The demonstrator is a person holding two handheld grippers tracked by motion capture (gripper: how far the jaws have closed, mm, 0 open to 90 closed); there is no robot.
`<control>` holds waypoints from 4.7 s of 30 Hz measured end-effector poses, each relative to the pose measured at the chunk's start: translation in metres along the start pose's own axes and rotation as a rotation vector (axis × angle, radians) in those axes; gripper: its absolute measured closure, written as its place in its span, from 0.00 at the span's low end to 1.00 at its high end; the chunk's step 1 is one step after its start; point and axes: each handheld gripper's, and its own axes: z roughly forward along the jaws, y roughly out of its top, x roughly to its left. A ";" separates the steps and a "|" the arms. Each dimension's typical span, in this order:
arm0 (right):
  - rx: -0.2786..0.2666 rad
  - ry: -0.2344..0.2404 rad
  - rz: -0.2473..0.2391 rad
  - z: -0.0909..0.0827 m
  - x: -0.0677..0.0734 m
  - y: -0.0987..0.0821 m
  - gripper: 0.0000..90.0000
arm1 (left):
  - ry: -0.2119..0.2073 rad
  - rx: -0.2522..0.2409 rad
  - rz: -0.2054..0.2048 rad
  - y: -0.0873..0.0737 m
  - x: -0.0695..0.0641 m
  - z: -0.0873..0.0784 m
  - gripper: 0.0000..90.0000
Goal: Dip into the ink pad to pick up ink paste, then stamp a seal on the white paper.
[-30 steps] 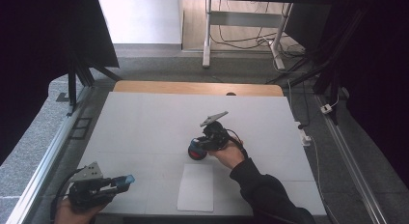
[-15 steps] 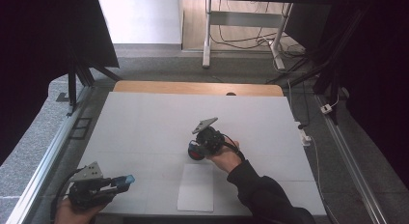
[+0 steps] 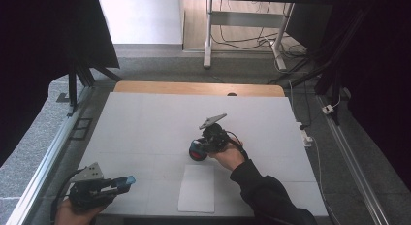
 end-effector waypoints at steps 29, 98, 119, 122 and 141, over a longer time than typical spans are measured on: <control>-0.001 -0.042 -0.072 -0.001 0.009 0.000 0.79 | -0.016 -0.001 -0.023 0.000 0.003 0.000 0.76; -0.152 0.111 -0.105 -0.078 0.056 -0.021 0.79 | -0.040 -0.006 -0.017 -0.001 0.004 -0.001 0.76; -0.056 0.103 -0.143 -0.058 0.067 -0.035 0.79 | -0.040 -0.006 -0.019 -0.001 0.004 -0.001 0.76; -0.037 0.101 -0.159 -0.054 0.068 -0.036 0.79 | -0.039 -0.006 -0.019 -0.001 0.004 -0.001 0.76; 0.039 0.087 -0.205 -0.029 0.073 -0.044 0.79 | -0.039 -0.005 -0.018 -0.001 0.004 -0.001 0.76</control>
